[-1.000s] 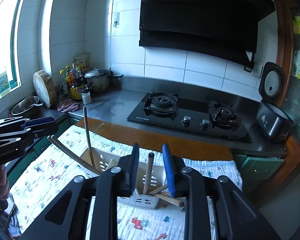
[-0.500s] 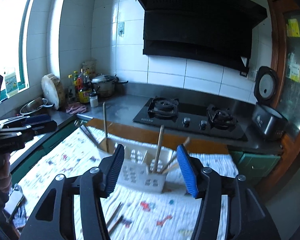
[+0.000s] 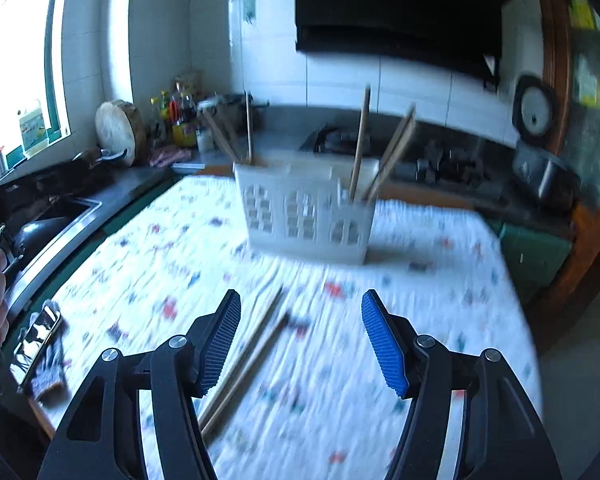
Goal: Organize utensils
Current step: 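Move both open grippers down to the last two chopsticks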
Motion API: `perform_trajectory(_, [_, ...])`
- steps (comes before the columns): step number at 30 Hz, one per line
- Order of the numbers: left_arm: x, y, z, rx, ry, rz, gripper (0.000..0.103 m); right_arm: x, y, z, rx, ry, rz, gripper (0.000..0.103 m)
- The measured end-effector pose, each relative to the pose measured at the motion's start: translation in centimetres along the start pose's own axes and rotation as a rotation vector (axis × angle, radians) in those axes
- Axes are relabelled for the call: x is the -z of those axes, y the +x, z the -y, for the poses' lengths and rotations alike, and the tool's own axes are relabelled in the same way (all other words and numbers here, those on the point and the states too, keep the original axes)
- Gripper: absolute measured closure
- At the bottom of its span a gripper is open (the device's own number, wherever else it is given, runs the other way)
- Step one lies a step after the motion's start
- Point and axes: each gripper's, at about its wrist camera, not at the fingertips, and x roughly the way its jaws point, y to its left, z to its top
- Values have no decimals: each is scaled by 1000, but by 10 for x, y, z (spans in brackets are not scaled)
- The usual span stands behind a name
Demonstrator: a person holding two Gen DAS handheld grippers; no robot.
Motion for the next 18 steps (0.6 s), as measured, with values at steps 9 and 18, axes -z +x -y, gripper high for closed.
perform_trajectory(9, [34,-8,-16,-21,-52,-18,5,71,7,-32,-54,80,-82,42])
perform_trajectory(18, [56,1,-31,12,-110,-62,5,117,10,-73,-78,27,-134,42])
